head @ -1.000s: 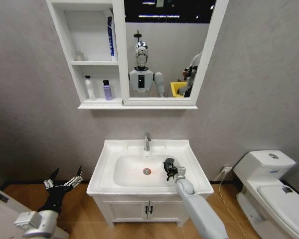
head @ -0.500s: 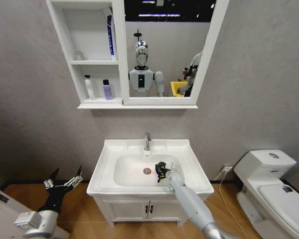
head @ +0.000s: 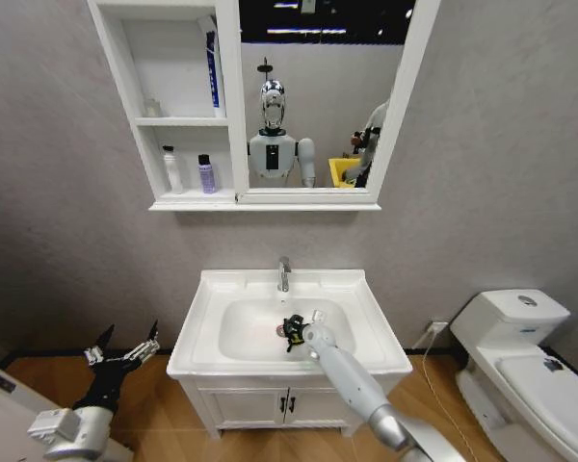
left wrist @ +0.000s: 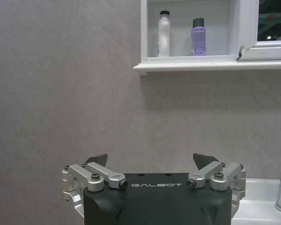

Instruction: Move facial cleanser and shampoo from washbasin to cabinet, then wipe washbasin with towel.

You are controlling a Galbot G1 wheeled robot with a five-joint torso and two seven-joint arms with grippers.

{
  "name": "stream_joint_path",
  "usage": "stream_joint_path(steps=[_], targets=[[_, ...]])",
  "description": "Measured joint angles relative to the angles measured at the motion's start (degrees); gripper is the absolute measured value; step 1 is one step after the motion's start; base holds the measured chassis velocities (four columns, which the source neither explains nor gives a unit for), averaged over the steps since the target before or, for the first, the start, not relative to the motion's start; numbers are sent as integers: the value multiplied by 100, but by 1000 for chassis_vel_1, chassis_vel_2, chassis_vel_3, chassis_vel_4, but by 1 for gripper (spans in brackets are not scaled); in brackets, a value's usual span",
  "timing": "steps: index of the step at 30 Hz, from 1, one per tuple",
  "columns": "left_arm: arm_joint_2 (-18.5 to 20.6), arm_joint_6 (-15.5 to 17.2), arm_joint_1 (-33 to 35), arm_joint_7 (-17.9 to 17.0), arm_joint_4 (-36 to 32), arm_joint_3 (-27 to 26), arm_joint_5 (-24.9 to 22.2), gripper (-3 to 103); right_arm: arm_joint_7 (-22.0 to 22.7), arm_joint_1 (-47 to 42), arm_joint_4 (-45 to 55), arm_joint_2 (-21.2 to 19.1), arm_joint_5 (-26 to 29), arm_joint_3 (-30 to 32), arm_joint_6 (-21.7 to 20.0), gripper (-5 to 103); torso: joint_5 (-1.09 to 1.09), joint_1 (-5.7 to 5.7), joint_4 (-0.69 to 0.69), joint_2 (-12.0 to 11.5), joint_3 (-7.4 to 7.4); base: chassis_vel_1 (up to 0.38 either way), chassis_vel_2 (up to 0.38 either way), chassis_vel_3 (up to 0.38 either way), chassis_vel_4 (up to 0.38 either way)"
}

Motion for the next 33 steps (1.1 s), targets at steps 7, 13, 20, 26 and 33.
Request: stream_joint_path(steps=[7, 13, 20, 26, 33], targets=[[-1, 0, 0, -1, 0, -1, 0, 100, -88, 110, -82, 592, -176, -17, 51, 4, 0, 1, 5, -2, 1, 0, 0, 0, 0], [0, 0, 0, -1, 0, -1, 0, 100, -36, 106, 111, 599, -70, -4, 18, 4, 1, 1, 2, -2, 0, 0, 0, 0, 0], [0, 0, 0, -1, 0, 0, 0, 100, 107, -130, 256, 72, -402, 151, 108, 4, 2, -1, 2, -1, -1, 0, 0, 0, 0], [0, 0, 0, 0, 0, -1, 0, 100, 420, -263, 725, -652, -548, 279, 200, 4, 2, 0, 0, -1, -1, 0, 0, 0, 0], [0, 0, 0, -1, 0, 0, 0, 100, 450, -232, 439, -411, -588, 204, 283, 4, 0, -1, 1, 1, -2, 0, 0, 0, 0]])
